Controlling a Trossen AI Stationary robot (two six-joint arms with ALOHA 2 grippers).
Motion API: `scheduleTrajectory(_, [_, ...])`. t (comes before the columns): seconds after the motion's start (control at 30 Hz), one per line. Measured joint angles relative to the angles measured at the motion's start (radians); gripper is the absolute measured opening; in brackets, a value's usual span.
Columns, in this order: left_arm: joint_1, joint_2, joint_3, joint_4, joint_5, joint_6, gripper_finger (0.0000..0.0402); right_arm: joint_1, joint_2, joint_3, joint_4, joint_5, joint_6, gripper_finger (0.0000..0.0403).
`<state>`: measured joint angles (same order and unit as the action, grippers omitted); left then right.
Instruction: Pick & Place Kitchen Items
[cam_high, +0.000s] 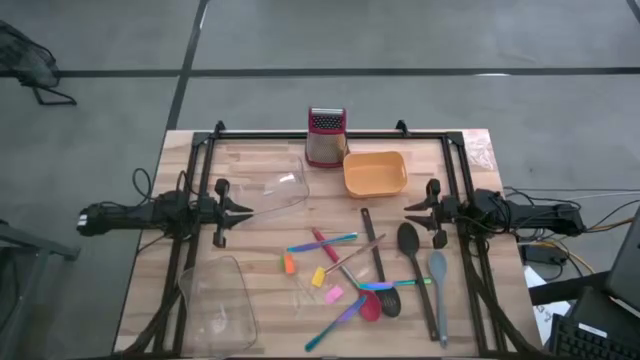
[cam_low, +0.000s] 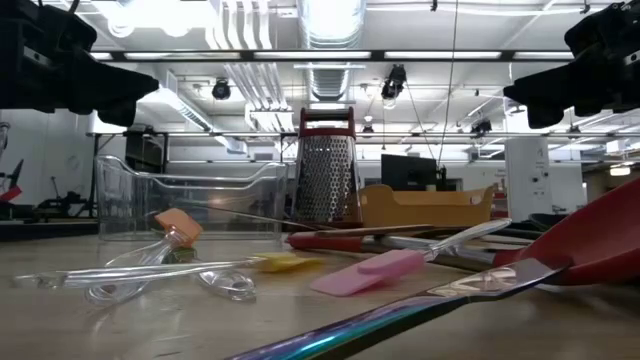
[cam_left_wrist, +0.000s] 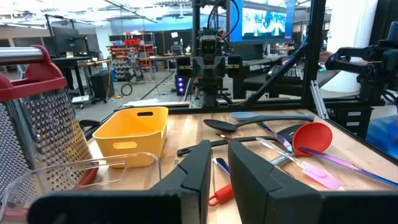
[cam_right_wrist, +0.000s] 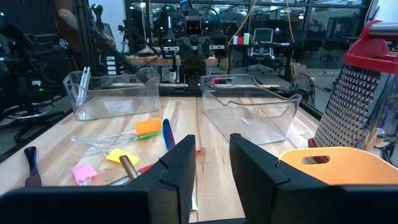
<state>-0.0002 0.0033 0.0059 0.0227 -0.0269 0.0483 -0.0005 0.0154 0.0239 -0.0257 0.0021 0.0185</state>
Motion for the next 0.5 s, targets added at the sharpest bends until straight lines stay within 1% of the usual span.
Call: scheduleTrajectory(0.5, [0.0, 0.0, 0.0, 0.0, 0.0, 0.0, 0.0062, 0.0, 0.0, 0.0, 0.0, 0.0, 0.0, 0.0054])
